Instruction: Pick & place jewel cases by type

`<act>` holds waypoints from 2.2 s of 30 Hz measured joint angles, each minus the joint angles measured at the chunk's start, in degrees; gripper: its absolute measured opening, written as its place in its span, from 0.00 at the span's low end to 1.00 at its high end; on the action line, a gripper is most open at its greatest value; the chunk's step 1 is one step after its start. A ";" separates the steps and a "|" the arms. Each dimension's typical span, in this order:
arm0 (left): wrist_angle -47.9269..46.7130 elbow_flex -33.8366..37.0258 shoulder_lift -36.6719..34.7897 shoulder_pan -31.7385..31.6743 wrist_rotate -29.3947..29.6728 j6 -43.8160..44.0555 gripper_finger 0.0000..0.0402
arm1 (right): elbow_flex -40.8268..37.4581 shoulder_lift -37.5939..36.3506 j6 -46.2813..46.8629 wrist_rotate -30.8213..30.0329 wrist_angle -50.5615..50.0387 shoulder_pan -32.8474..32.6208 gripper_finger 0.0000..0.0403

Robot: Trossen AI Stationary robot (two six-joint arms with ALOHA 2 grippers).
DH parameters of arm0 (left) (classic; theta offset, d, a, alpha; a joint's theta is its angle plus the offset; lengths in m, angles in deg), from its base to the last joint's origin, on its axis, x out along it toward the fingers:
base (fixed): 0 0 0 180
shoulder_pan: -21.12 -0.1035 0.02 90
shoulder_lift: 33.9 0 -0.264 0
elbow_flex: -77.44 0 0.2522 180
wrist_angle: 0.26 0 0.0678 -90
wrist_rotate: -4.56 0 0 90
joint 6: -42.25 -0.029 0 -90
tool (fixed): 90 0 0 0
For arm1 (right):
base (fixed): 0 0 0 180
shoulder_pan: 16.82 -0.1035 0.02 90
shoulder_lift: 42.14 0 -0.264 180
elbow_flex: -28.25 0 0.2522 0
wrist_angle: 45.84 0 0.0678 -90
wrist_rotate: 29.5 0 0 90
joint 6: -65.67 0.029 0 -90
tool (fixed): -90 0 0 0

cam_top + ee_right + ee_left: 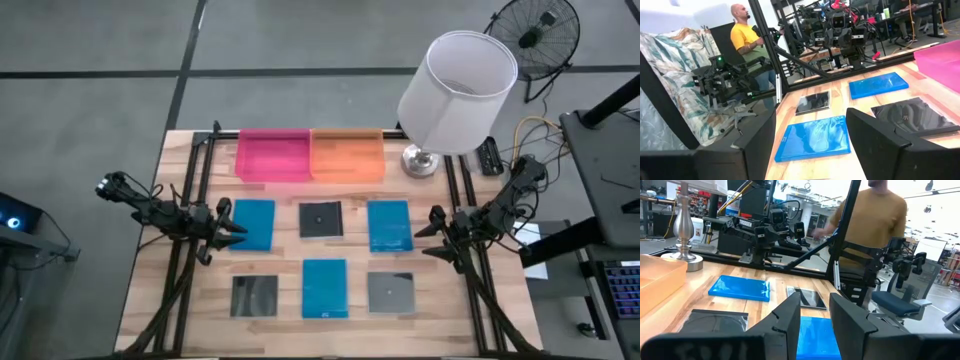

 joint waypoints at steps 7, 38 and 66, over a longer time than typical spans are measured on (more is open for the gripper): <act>0.00 -0.01 0.00 0.01 0.00 -0.01 0.22 | 0.00 0.01 0.00 0.01 -0.02 -0.01 0.58; -0.01 0.01 0.00 0.01 0.00 -0.02 0.22 | 0.00 0.01 0.00 0.01 -0.01 0.00 0.58; 0.01 0.02 0.00 -0.03 0.64 -7.37 0.22 | -0.01 0.01 0.00 0.00 0.01 0.00 0.58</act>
